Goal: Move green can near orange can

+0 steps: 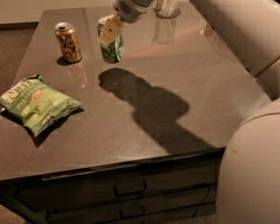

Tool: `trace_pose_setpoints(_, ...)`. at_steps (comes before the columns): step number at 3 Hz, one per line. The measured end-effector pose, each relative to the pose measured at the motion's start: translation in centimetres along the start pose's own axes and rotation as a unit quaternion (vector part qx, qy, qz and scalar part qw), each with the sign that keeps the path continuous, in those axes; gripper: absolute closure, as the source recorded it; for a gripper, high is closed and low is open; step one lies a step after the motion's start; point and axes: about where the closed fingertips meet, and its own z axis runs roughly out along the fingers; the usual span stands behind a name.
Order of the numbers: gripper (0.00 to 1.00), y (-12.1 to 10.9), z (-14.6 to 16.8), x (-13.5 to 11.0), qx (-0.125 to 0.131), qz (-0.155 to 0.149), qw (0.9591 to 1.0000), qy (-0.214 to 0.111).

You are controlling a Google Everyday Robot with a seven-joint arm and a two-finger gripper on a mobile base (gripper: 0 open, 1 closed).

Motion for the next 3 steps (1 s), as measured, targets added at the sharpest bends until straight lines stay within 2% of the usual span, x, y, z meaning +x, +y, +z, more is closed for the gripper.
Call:
trace_pose_setpoints(1,1.00,1.4,3.5,-1.7,0.002,-0.011,0.9999,0.005)
trace_pose_setpoints(3,1.00,2.2,7.4,-3.0,-0.007,-0.016,0.9998,0.002)
